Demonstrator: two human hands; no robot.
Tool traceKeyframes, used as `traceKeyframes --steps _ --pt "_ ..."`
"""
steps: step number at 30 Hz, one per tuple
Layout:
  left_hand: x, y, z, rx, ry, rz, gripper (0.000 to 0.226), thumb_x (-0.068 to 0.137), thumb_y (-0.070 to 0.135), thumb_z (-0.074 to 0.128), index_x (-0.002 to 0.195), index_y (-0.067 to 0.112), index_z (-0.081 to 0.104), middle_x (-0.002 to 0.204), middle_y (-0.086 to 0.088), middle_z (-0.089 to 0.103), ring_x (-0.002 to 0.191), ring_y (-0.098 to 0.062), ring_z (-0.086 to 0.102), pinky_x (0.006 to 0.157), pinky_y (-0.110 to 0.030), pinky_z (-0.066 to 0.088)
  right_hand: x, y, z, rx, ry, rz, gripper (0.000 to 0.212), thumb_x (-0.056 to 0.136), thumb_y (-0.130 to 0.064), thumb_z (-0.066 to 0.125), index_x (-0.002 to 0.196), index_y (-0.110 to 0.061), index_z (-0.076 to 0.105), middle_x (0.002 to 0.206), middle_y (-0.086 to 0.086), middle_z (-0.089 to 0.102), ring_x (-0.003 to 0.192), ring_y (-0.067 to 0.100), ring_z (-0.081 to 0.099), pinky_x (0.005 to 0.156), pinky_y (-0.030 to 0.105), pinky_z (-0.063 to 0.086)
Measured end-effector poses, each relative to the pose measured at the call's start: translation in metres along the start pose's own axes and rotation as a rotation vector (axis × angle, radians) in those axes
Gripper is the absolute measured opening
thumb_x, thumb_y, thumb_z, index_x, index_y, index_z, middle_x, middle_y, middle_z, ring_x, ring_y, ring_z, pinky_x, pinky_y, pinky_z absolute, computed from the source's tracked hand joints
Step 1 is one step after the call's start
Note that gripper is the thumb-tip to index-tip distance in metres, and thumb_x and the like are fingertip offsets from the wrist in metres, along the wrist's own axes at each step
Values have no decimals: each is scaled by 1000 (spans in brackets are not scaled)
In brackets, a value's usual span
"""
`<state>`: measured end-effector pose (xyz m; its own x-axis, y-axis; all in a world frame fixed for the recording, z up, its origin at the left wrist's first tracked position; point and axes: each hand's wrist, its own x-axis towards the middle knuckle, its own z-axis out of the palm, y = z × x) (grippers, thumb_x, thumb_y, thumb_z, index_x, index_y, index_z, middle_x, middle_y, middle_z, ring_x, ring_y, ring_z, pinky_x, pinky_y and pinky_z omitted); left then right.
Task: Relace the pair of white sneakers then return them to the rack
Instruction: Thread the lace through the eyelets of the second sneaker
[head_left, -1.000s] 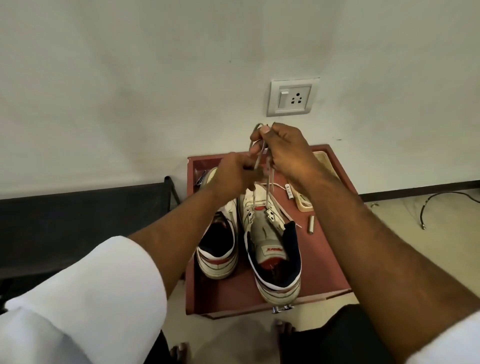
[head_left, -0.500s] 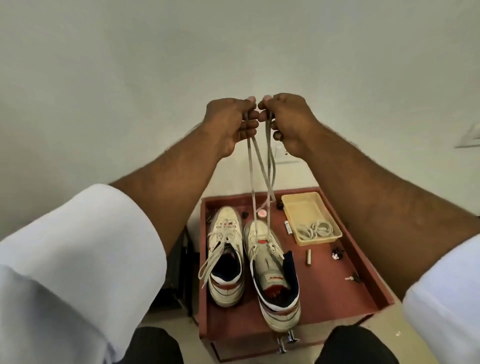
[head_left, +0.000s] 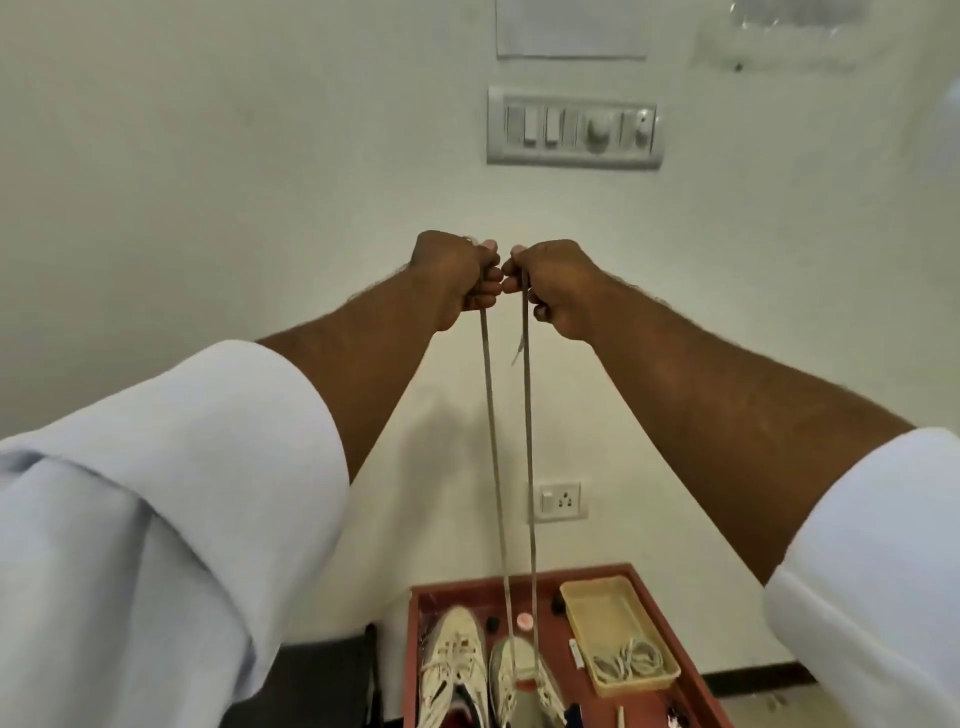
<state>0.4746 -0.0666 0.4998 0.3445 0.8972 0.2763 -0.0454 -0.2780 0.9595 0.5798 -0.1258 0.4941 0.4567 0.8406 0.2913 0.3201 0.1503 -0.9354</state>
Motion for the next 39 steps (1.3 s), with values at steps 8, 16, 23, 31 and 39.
traceKeyframes --steps 8,16,23,31,39 --pt "-5 101 -4 97 5 148 24 101 9 52 78 4 57 69 -9 56 54 -16 49 44 -20 47 1 -92 -23 10 47 -131 22 99 -17 47 84 -9 61 68 4 60 50 12 37 46 23 25" --pt "-6 134 -2 107 70 296 9 91 4 67 85 -2 68 67 -11 62 48 -17 56 47 -25 55 -1 -115 -37 -69 44 -317 28 102 -17 45 87 -3 63 69 7 61 52 13 39 38 17 27" --pt "-8 135 -4 68 30 366 8 87 -3 69 92 -9 67 65 -15 64 41 -15 61 45 -22 52 -2 -113 -41 -149 52 -388 39 103 -21 47 66 -12 57 57 -3 55 50 11 40 44 20 31" --pt "-5 137 -4 60 6 384 20 84 0 74 98 -14 68 75 -20 67 48 -17 64 51 -26 57 -4 -117 -44 -172 22 -408 29 99 -11 49 76 -7 66 67 4 62 58 15 45 51 24 33" --pt "-75 112 -8 48 -51 331 12 78 8 80 79 4 69 65 -6 69 46 -8 59 47 -21 46 -77 -94 -50 -112 -115 -308 17 96 -10 52 93 -5 68 76 5 69 67 15 63 61 27 50"
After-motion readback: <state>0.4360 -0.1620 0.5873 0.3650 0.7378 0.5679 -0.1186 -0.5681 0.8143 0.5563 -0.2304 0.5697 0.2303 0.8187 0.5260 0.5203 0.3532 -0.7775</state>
